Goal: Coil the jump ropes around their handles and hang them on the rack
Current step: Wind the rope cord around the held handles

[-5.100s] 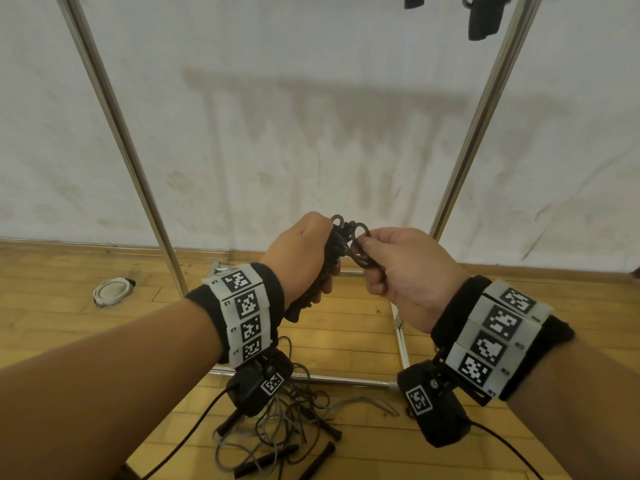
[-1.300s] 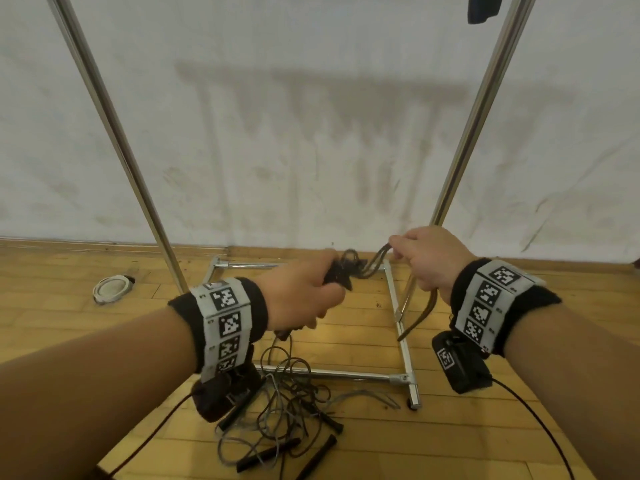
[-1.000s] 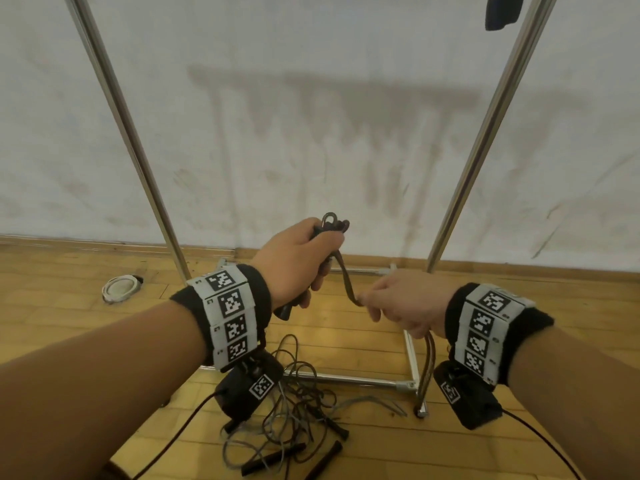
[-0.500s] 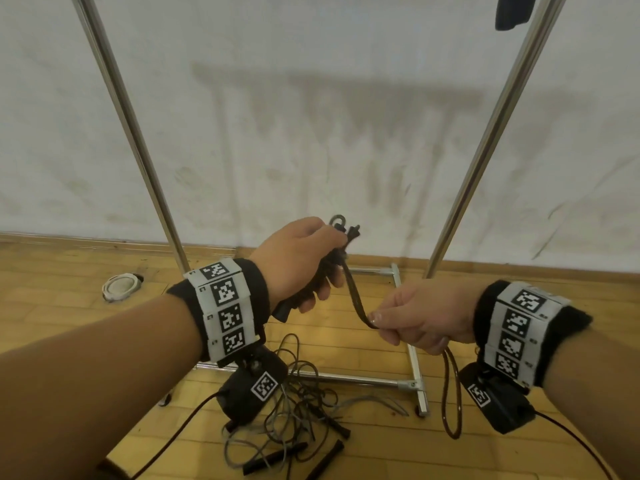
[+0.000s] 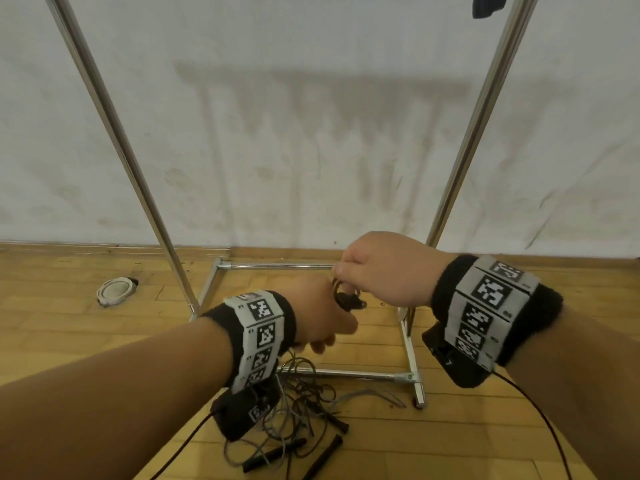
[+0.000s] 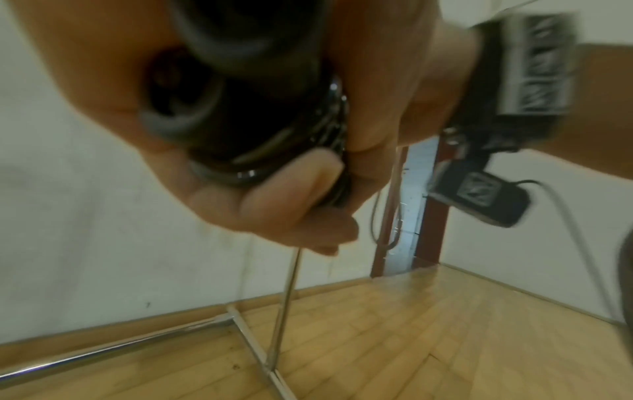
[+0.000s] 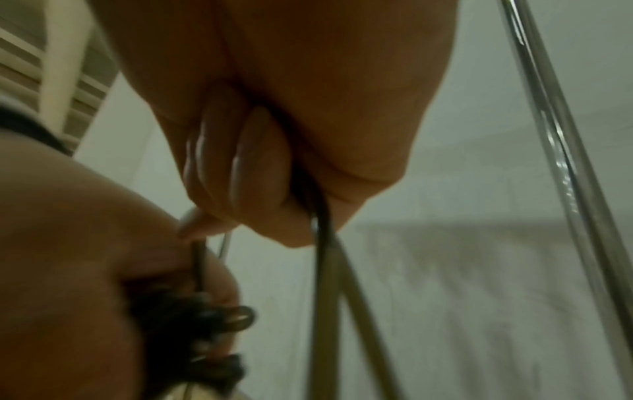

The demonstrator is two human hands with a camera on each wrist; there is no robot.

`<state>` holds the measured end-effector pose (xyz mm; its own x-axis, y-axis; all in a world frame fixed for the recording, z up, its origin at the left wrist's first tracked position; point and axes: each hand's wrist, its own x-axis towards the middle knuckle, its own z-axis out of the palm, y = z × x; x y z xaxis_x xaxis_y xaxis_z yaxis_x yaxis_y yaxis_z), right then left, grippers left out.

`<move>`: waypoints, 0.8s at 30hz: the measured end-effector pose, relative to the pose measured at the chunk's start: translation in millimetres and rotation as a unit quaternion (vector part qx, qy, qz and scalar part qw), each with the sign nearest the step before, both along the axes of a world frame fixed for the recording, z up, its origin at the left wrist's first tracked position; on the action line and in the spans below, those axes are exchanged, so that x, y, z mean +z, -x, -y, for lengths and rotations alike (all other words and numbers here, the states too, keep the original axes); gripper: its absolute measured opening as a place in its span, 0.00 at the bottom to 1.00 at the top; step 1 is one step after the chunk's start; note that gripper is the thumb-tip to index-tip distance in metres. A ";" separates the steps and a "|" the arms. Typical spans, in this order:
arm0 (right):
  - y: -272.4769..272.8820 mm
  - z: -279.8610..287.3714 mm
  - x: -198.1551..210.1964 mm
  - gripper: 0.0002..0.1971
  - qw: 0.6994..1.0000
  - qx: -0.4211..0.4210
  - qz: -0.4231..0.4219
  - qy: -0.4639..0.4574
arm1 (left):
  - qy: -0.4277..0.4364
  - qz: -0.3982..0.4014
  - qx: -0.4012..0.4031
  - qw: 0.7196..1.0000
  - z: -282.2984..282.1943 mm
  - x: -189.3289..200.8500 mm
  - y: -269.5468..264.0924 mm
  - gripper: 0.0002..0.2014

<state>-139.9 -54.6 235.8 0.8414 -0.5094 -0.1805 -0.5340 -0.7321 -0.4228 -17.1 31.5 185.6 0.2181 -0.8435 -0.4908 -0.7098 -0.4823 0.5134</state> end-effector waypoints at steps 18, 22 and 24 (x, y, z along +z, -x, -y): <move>35.3 7.4 -25.5 0.12 0.980 0.055 -0.147 -0.120 | 0.033 -0.255 -0.152 0.954 -7.6 24.7 -15.1 0.07; 23.5 9.7 -22.6 0.15 0.976 0.076 -0.195 0.060 | 0.004 0.050 -0.196 0.979 -7.5 12.9 13.1 0.11; 17.8 8.8 -13.8 0.16 0.974 0.074 -0.173 0.122 | 0.015 0.100 -0.158 0.982 -2.7 10.1 17.1 0.11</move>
